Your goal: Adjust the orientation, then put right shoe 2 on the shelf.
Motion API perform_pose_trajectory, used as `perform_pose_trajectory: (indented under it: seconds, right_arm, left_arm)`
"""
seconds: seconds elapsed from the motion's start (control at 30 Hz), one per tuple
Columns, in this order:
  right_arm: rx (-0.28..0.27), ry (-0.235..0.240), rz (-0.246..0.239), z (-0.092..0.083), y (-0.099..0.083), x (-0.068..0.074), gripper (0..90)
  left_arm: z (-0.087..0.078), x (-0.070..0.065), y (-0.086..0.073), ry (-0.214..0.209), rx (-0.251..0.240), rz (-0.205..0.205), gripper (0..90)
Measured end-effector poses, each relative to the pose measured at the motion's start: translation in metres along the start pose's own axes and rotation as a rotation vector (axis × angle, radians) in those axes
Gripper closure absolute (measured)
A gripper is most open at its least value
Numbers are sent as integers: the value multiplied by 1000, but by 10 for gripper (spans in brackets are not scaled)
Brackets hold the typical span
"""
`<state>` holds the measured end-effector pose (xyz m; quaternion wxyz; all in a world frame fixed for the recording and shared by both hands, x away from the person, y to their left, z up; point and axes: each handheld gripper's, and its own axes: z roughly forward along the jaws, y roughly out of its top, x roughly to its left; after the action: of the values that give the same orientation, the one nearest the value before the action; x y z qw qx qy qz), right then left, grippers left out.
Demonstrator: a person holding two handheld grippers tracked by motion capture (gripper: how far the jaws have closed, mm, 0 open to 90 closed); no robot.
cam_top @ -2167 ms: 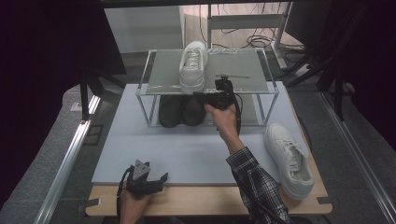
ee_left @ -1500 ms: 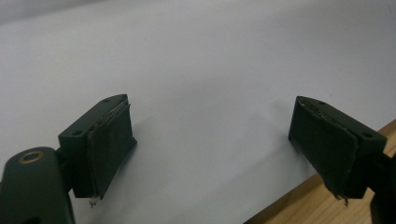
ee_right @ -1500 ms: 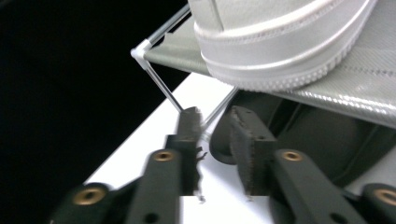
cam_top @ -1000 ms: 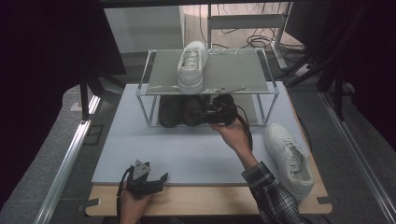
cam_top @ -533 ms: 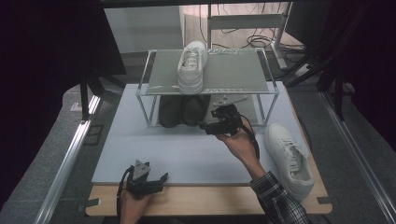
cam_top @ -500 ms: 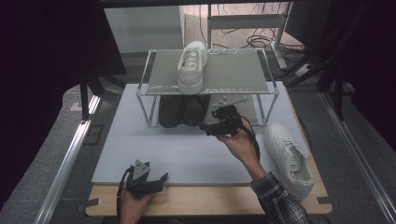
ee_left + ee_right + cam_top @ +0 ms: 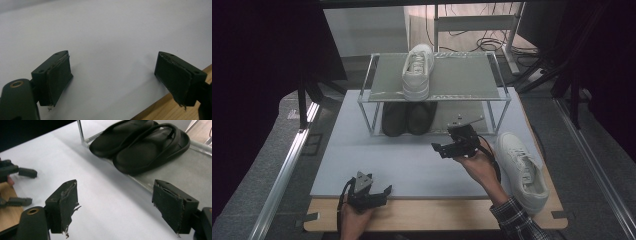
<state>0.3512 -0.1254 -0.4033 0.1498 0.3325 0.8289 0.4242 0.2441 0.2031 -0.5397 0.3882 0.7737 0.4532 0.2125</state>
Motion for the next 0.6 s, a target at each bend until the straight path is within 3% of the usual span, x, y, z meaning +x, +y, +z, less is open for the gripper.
perform_pose_trajectory:
  seconds: [0.6]
  right_arm:
    - [50, -39, -19, -23, -30, -6, 163]
  left_arm:
    - [0, 0, 0, 1, -1, -1, 134]
